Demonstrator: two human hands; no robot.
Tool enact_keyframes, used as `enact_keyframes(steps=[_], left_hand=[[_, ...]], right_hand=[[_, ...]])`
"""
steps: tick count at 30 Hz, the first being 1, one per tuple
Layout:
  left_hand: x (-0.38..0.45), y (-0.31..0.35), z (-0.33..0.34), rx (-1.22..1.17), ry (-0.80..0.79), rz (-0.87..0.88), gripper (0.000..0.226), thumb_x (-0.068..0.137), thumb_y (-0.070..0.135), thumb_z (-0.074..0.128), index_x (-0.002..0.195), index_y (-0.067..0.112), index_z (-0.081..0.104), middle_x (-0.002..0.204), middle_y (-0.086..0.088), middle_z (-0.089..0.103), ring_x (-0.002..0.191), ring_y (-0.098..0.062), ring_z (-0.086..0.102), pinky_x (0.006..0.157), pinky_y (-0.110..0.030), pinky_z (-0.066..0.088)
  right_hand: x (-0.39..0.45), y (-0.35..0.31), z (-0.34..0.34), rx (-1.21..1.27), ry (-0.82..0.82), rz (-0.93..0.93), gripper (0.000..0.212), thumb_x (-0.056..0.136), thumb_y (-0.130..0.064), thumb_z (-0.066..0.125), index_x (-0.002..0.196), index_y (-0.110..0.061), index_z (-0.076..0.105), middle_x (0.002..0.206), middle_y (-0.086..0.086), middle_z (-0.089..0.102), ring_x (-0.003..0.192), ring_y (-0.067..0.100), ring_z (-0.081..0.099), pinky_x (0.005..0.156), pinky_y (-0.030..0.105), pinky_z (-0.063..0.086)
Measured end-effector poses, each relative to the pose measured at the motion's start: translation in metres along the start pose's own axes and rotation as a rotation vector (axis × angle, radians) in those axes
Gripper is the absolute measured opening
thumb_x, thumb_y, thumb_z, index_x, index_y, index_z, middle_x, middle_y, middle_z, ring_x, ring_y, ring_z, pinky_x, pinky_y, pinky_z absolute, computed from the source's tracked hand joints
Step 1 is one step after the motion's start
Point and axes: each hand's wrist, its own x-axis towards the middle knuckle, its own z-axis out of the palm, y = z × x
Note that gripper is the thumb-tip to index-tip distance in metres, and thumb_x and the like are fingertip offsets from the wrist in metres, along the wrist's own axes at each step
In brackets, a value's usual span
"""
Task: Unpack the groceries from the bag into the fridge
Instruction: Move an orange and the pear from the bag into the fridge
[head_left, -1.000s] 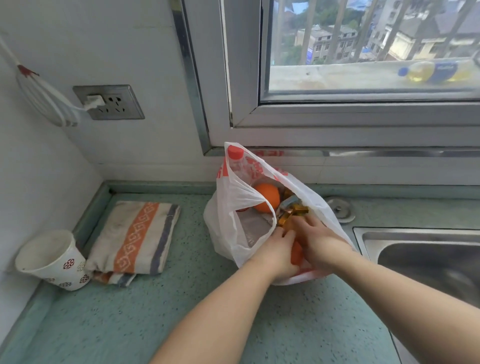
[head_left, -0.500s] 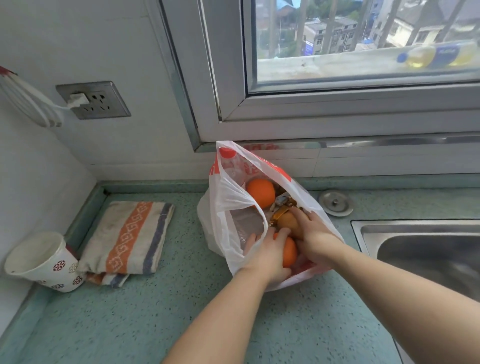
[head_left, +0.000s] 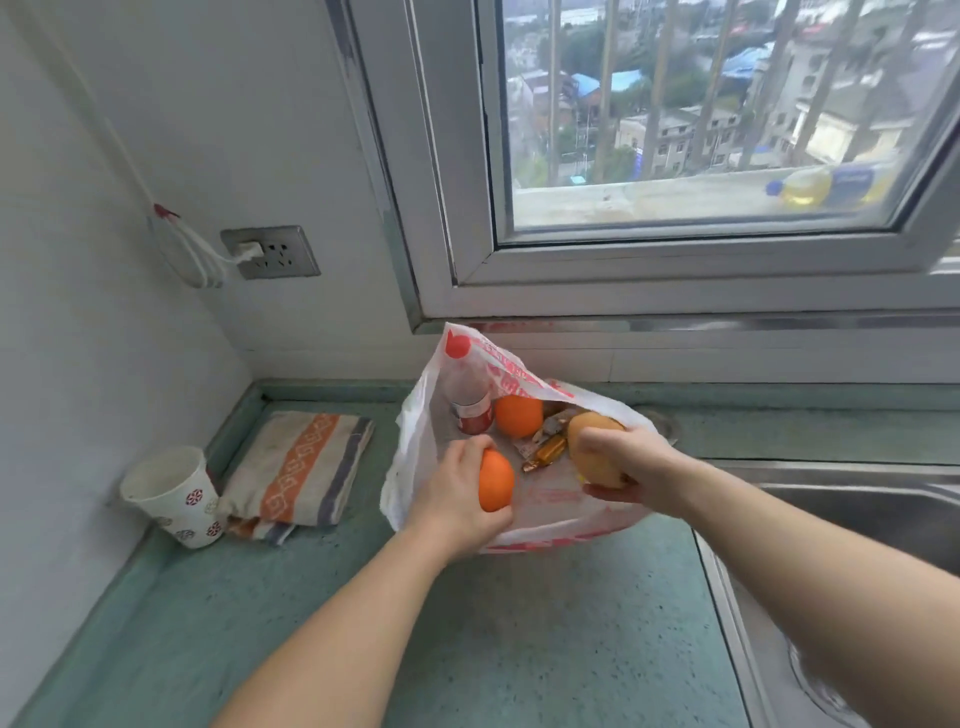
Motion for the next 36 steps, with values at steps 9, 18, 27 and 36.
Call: enact_keyframes(steps=[9,18,27,36], left_hand=[[-0.056,0.038,-0.078,0.132,0.025,0.000,0.073,0.064,0.052,0.063,0.130,0.042,0.035,0.132,0.007,0.041,0.110,-0.023,0.055,0.089,-0.041,0.050],[-0.078,0.065,-0.112,0.085,-0.006,0.149,0.067,0.073,0.068,0.060,0.128,0.036,0.041,0.130,0.004,0.048,0.110,-0.022,0.055,0.089,-0.040,0.052],[-0.122,0.130,-0.066,-0.087,-0.150,0.372,0.059,0.074,0.075,0.050,0.116,0.034,0.050,0.118,0.000,0.058,0.103,-0.022,0.059,0.091,-0.039,0.051],[-0.192,0.272,-0.053,-0.191,-0.165,0.686,0.045,0.082,0.067,0.052,0.112,0.034,0.053,0.110,-0.003,0.061,0.092,-0.020,0.059,0.079,-0.033,0.052]], right_hand=[[-0.076,-0.075,-0.007,0.027,-0.121,-0.122,0.015,0.086,-0.030,0.067,0.098,-0.023,0.063,0.094,0.008,0.061,0.075,0.021,0.061,0.065,0.035,0.055],[-0.159,-0.072,-0.020,-0.322,0.252,-0.362,0.034,0.084,-0.050,0.065,0.102,-0.021,0.062,0.090,0.008,0.065,0.069,0.024,0.063,0.056,0.033,0.056],[-0.250,0.001,-0.037,-0.629,0.500,-0.323,0.017,0.086,-0.047,0.062,0.094,-0.032,0.061,0.098,-0.002,0.068,0.086,0.013,0.064,0.059,0.021,0.050],[-0.406,0.027,-0.122,-0.359,0.771,-0.397,0.023,0.095,-0.042,0.050,0.102,-0.025,0.064,0.104,0.005,0.068,0.091,0.020,0.065,0.071,0.032,0.055]])
